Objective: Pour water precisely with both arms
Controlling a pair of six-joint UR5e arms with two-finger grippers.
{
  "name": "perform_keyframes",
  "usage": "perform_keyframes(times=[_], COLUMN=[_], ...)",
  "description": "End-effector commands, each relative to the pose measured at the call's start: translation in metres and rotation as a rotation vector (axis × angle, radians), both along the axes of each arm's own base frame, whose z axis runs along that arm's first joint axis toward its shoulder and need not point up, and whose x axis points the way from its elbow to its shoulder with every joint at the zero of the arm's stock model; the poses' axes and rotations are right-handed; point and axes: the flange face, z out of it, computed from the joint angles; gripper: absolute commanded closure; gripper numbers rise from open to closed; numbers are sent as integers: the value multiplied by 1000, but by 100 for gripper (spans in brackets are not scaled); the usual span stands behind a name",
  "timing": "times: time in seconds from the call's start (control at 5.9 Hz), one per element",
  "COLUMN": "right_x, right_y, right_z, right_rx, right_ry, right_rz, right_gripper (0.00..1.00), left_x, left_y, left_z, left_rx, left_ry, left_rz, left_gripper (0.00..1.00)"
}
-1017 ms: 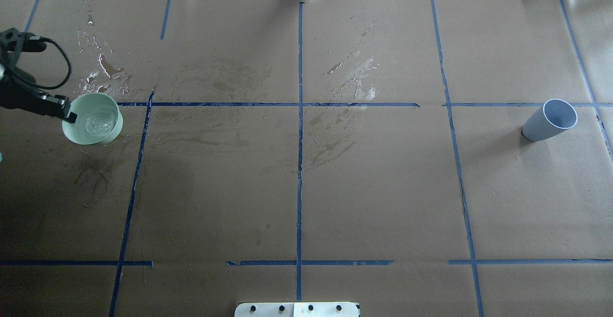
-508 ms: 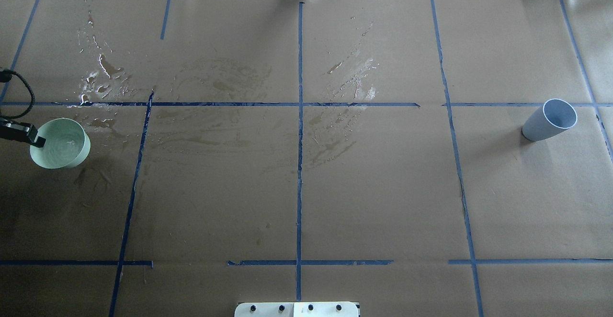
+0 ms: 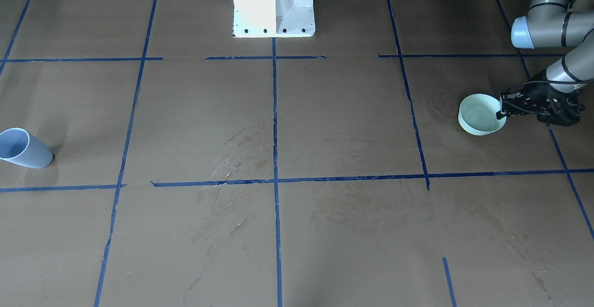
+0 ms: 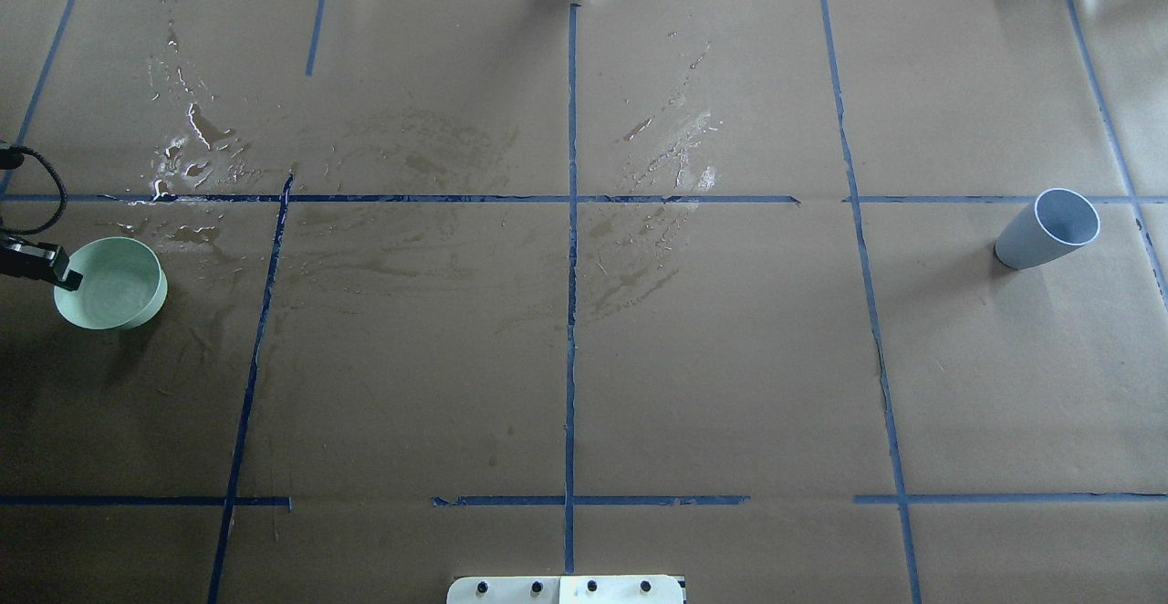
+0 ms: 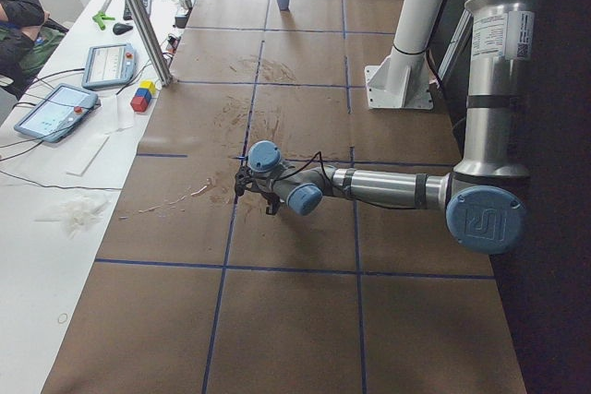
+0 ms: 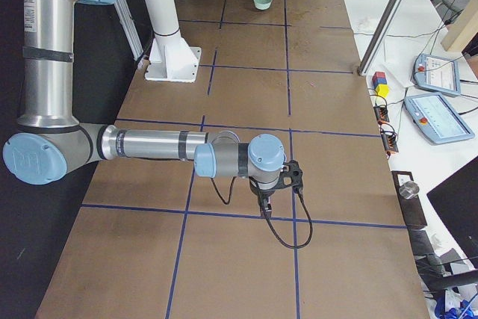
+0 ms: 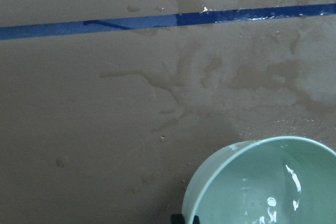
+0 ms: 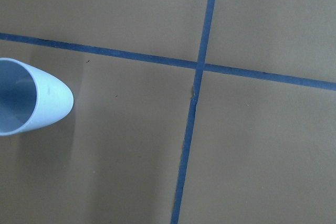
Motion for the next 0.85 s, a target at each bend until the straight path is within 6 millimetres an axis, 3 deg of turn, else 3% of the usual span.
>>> perform_keyframes(times=[0.0,0.34,0.51,0.68], right_x=[-3,-4,-4,-4], right_y=[-1,-2,-3,-4], right_z=[-1,-2,-2,-5], right_rx=[0,2,4,30], right_ry=[0,0,0,-2], right_rz=[-4,-6,-5,-7], right_gripper=[0,0,0,0], left_x=[1,1,-10,-35], left_y=[0,-7,-11,-18], left_z=[5,-4,-5,-3], left_rx=[-5,3,11,48], left_ry=[-5,1,-7,-13], left_rz=[3,-4,-32,-50], left_gripper=[51,15,0,0])
